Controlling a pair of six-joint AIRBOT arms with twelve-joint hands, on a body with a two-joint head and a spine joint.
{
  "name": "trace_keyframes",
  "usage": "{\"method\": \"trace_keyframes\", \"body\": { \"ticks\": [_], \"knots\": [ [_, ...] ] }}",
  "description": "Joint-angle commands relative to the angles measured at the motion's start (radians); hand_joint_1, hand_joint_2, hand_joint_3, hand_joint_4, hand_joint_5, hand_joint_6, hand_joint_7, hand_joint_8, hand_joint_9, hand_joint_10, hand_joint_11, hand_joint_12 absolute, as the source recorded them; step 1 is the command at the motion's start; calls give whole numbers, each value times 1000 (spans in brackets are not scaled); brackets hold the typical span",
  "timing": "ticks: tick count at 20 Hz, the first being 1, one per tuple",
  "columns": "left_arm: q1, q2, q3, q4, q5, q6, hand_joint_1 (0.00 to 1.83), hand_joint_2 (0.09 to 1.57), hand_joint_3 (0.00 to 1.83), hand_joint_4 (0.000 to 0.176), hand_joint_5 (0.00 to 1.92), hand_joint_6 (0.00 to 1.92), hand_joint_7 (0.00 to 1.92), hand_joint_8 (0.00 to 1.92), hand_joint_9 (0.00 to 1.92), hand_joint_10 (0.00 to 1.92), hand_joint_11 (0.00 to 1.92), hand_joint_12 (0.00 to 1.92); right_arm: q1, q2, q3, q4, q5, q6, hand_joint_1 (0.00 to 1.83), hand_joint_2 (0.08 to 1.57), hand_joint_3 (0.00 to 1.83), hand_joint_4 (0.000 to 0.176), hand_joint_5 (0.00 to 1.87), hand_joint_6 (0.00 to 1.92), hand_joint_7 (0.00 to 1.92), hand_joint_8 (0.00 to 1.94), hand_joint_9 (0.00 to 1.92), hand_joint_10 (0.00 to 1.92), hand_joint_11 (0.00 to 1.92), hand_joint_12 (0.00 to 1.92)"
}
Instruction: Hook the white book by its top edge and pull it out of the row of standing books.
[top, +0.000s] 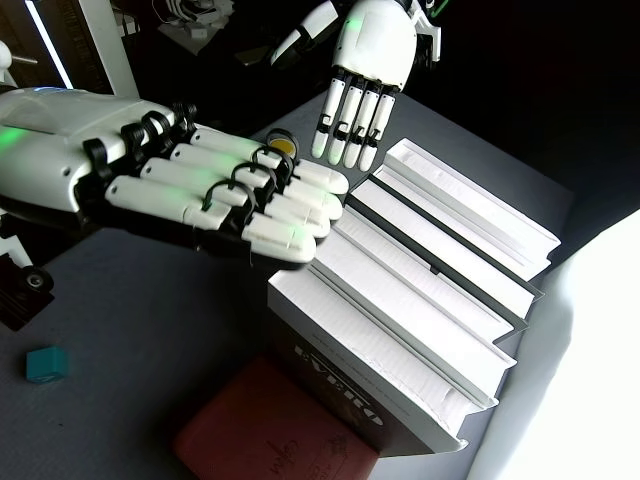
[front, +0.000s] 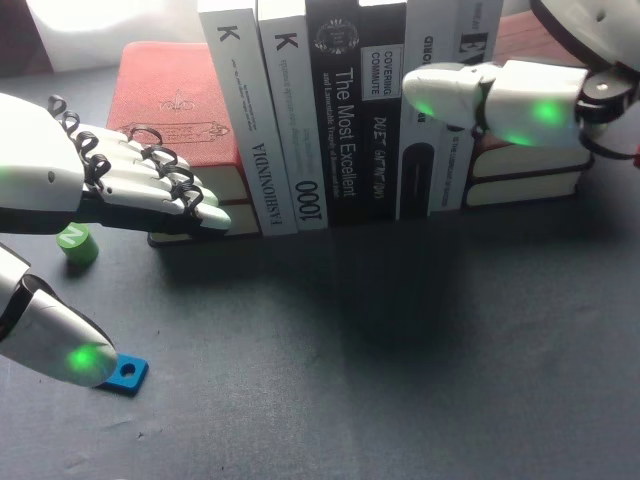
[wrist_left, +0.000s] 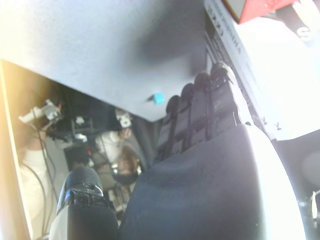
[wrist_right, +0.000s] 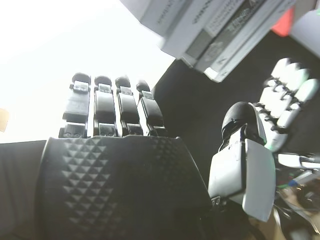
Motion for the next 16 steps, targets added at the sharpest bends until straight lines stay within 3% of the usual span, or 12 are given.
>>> {"method": "trace_keyframes", "body": {
  "ticks": [1, 8, 16],
  "knots": [
    [-10, -1, -2, -55, 30, -2, 0, 1006, 5, 0, 0, 0, 0, 0, 0, 0, 0, 0, 19, 0, 3, -31, 66, -2, 0, 1044, 3, 0, 24, 9, 0, 0, 0, 0, 0, 0],
    [-10, -1, -3, -55, 30, -2, 0, 994, 0, 0, 0, 0, 0, 0, 0, 0, 0, 0, 35, -31, 36, 74, 20, -2, 0, 1053, 5, 0, 30, 8, 0, 0, 0, 0, 0, 0],
    [-10, -1, 0, -55, 30, -2, 0, 981, 0, 0, 0, 0, 0, 0, 0, 0, 0, 0, 28, -47, 49, 93, -31, -12, 0, 1051, 3, 0, 12, 1, 0, 0, 0, 0, 0, 0]
  ]
}}
